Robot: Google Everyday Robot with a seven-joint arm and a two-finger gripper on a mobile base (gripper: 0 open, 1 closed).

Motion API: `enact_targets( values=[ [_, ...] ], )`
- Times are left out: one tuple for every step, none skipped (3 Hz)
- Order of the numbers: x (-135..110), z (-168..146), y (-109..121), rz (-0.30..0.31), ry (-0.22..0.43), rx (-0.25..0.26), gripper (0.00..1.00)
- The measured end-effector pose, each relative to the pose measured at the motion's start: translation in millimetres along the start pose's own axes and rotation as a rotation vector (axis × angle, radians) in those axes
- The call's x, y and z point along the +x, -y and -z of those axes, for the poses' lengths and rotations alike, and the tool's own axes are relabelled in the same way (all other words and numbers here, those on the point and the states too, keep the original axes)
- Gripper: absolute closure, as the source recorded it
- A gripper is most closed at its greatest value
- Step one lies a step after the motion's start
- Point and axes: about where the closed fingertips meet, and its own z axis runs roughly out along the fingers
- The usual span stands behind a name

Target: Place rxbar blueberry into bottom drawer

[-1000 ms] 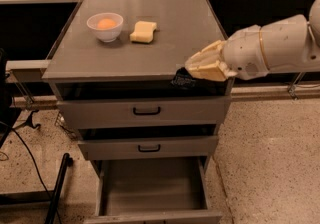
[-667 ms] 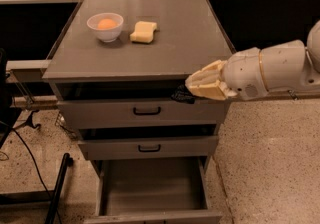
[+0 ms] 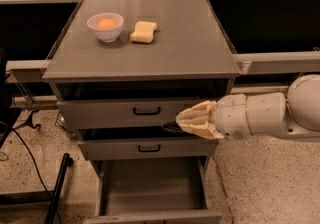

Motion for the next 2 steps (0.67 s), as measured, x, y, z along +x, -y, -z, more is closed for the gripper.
enact_targets(
  values=[
    [2.5,-1.7,0.5,0.004,0.002,-0.002,1.0],
    [28.0,-20.4,3.7,0.018,0.022,-0.02,1.0]
  ],
)
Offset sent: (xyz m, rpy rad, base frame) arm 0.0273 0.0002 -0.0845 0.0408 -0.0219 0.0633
